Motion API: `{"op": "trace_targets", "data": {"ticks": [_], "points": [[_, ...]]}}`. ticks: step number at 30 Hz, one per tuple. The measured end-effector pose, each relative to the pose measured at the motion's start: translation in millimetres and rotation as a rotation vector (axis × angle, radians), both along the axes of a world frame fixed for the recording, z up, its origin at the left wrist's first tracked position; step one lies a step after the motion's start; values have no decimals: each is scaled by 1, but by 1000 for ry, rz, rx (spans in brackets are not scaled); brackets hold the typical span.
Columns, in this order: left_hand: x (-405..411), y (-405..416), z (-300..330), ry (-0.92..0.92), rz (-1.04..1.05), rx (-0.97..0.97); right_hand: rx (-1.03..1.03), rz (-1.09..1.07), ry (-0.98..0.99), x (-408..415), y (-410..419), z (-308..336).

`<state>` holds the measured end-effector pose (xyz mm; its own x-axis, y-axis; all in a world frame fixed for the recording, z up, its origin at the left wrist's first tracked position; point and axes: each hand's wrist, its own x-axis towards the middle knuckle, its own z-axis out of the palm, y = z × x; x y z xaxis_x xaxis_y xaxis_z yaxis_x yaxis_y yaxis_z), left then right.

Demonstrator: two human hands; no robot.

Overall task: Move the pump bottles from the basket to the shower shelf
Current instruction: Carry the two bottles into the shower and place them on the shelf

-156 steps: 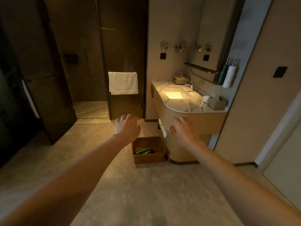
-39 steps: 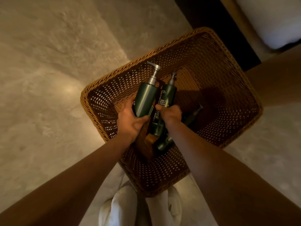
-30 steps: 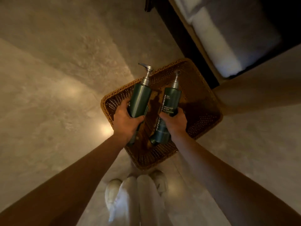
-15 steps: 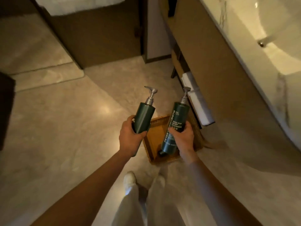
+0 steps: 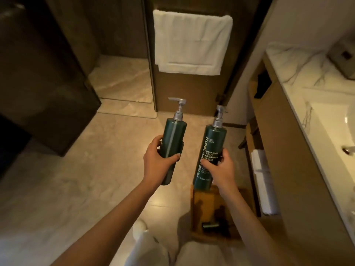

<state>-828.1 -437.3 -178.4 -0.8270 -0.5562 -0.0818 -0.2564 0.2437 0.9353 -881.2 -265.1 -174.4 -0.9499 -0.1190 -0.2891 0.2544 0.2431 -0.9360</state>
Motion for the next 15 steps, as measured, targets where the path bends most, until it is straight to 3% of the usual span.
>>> {"op": "trace_targets", "data": {"ticks": [8,15], "points": [[-58,-142,55,154,116,32,6,113,226,-78,-154,66],[-109,-256,83,218,186,-23,-34,189,339,-140,-273,84]]}}
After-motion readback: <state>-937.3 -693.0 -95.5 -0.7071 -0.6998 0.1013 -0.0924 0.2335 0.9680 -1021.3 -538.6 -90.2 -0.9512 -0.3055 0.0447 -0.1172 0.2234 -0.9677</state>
